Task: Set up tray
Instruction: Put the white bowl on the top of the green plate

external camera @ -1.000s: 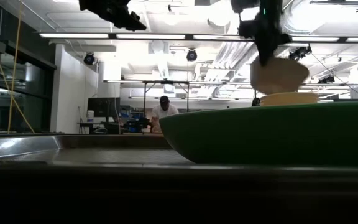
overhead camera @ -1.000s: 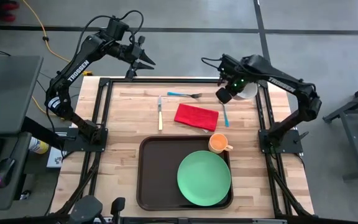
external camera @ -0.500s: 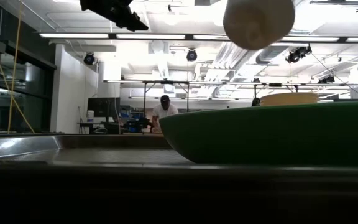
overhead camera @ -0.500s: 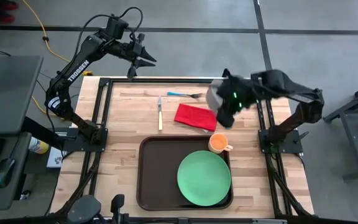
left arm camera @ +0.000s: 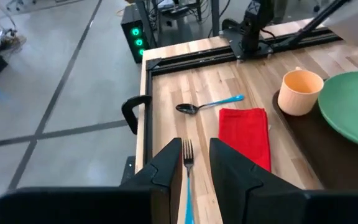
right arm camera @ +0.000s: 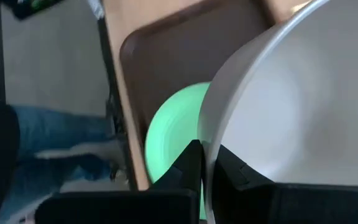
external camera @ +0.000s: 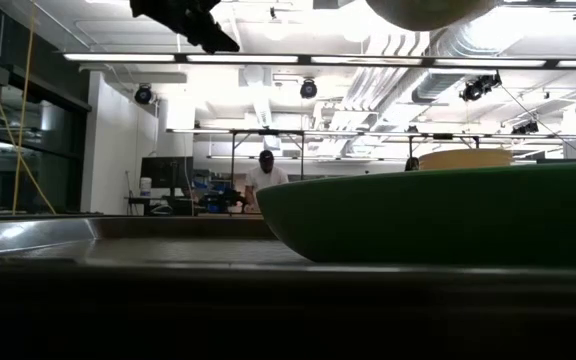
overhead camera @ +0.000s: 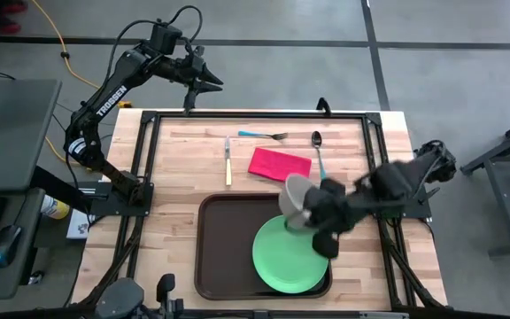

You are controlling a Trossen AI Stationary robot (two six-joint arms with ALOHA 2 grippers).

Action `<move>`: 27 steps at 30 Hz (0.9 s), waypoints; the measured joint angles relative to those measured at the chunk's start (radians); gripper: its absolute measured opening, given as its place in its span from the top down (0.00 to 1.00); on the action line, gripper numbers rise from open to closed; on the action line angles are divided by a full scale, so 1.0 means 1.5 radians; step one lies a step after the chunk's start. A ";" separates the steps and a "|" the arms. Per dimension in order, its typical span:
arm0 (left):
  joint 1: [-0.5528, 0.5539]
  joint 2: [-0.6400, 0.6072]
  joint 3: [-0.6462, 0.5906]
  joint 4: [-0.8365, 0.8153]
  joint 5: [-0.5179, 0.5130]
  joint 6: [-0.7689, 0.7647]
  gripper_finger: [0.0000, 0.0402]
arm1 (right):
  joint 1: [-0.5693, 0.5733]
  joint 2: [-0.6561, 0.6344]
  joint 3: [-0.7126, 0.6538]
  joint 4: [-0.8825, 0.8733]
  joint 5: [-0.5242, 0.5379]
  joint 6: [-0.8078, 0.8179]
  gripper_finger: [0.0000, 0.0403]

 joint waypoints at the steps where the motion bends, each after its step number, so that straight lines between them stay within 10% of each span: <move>1: 0.000 0.000 0.000 0.004 -0.005 -0.008 0.72 | 0.012 0.009 0.000 0.002 -0.001 0.006 1.00; 27: 0.000 0.000 0.000 0.032 -0.052 -0.074 0.72 | 0.052 0.305 -0.001 0.091 -0.080 0.387 1.00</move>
